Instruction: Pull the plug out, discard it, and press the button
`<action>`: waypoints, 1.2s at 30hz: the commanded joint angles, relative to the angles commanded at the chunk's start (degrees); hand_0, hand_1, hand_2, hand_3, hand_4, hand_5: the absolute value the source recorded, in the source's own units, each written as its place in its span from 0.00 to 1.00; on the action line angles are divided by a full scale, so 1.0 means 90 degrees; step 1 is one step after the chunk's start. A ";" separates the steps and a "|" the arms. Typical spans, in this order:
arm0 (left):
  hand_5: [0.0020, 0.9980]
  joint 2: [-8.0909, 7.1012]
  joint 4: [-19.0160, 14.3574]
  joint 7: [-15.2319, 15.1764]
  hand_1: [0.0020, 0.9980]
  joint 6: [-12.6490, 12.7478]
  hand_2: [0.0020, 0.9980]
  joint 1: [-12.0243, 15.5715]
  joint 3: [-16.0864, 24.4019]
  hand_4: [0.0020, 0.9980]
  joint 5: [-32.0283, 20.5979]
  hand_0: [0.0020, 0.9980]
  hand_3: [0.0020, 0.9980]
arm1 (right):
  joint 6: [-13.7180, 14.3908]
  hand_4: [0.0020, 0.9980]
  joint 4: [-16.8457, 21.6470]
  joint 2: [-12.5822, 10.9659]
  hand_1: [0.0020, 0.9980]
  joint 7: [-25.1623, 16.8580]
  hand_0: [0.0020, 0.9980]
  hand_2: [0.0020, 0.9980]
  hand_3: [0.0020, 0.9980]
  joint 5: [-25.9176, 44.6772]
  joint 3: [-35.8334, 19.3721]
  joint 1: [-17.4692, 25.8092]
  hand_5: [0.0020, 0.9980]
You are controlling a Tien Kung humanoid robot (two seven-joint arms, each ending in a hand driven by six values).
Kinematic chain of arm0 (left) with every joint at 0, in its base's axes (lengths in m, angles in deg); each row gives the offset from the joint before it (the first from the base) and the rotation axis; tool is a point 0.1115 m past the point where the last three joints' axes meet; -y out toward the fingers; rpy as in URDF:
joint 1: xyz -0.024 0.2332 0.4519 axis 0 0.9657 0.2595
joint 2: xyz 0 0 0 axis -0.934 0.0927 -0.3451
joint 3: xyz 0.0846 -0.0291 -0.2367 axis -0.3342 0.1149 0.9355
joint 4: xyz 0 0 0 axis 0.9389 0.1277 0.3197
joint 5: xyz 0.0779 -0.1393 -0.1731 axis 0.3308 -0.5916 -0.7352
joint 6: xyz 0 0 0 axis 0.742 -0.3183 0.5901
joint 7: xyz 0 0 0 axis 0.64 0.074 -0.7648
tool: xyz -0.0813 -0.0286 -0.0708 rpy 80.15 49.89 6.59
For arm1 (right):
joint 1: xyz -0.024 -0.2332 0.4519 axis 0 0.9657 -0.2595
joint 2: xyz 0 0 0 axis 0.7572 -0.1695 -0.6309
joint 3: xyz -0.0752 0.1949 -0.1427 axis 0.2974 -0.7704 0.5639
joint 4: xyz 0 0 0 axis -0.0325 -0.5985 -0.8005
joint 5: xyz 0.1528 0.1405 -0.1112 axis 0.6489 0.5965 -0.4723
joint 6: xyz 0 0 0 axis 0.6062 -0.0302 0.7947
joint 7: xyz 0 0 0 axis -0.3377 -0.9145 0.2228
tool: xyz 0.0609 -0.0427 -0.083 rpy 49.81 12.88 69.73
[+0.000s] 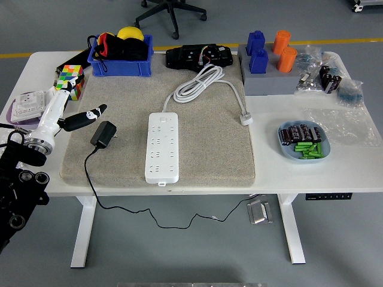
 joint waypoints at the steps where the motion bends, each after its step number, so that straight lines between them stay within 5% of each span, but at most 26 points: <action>1: 0.37 0.0000 0.0002 0.0006 1.00 -0.0006 0.99 -0.0001 -0.0003 0.82 0.0002 0.98 0.95 | 0.0001 0.89 -0.0001 0.0003 0.73 0.0000 0.77 0.72 0.71 -0.0001 -0.0005 -0.0003 0.66; 36: 0.34 0.0002 -0.0006 0.0126 0.99 -0.0100 0.98 -0.0003 -0.0062 0.79 0.0058 0.97 0.91 | 0.0043 0.89 0.0000 0.0020 0.73 -0.0039 0.77 0.72 0.71 -0.0003 -0.0018 -0.0013 0.66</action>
